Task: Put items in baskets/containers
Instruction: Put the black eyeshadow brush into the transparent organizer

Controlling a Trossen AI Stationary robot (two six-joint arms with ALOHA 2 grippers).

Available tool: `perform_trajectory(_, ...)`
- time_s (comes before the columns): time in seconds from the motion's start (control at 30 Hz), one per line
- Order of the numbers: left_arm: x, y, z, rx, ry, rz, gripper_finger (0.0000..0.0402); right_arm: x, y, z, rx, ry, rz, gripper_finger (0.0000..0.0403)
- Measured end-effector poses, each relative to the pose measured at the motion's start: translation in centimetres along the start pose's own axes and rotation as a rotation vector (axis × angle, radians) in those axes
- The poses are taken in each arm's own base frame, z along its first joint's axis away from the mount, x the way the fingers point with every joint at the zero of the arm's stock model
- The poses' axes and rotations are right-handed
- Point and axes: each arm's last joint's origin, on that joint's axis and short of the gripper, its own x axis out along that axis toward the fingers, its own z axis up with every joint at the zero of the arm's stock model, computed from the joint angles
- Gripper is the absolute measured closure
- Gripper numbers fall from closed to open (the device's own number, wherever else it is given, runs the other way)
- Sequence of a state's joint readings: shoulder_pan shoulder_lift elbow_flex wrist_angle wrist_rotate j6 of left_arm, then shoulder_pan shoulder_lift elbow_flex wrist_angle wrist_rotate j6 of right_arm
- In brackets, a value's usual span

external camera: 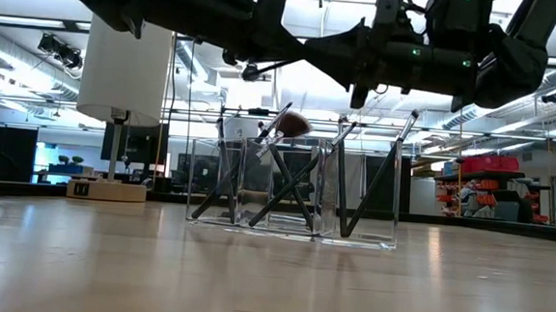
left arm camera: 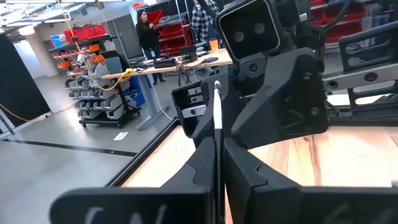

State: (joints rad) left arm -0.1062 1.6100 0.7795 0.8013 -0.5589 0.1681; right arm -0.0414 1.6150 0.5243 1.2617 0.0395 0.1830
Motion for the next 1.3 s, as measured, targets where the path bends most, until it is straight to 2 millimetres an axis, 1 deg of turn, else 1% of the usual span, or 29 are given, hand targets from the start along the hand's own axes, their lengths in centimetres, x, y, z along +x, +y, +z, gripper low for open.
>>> perform_trajectory(0.17, 0.0, 0.0, 0.0, -0.004, 0.0, 0.006, 0.0379, 0.0, 0.0, 0.1, -0.005, -0.015, 0.005, 0.0353)
perform_trajectory(0.3, 0.0, 0.1, -0.1, -0.028, 0.009, 0.009, 0.0376, 0.0, 0.0, 0.2, -0.017, -0.018, -0.004, 0.0375)
perform_trajectory(0.43, 0.0, 0.0, -0.2, -0.028, 0.02, 0.004, 0.0362, -0.1, 0.0, 0.4, -0.038, -0.004, -0.013, 0.0393)
perform_trajectory(0.57, 0.0, 0.0, -0.7, -0.019, 0.059, 0.001, 0.0338, -0.4, 0.2, 1.5, -0.063, 0.006, -0.043, 0.0397)
perform_trajectory(0.67, 0.0, 0.0, -0.9, -0.014, 0.08, -0.002, 0.0316, -0.9, 0.1, 2.0, -0.092, 0.066, -0.086, 0.0397)
perform_trajectory(0.83, -0.1, -0.1, -1.4, -0.008, 0.125, 0.0, 0.028, -2.1, 0.4, 3.9, -0.105, 0.126, -0.109, 0.0397)
perform_trajectory(0.93, -0.2, -0.1, -1.5, 0.001, 0.134, 0.053, 0.0264, -3.2, 0.5, 5.0, -0.096, 0.165, -0.133, 0.0397)
perform_trajectory(1.03, -0.5, -0.2, -1.4, 0.022, 0.141, 0.146, 0.0254, -4.3, 0.8, 5.9, -0.079, 0.203, -0.163, 0.0397)
perform_trajectory(1.13, -1.0, -0.4, -1.1, 0.055, 0.145, 0.26, 0.0251, -5.3, 1.4, 6.7, -0.075, 0.236, -0.183, 0.0397)
perform_trajectory(1.2, -1.5, -0.6, -0.6, 0.079, 0.144, 0.309, 0.0251, -5.6, 2.1, 7.5, -0.069, 0.28, -0.17, 0.0397)
perform_trajectory(1.3, -2.3, -0.9, 0.2, 0.093, 0.137, 0.317, 0.0257, -5.6, 3.3, 8.3, -0.064, 0.389, -0.148, 0.0398)
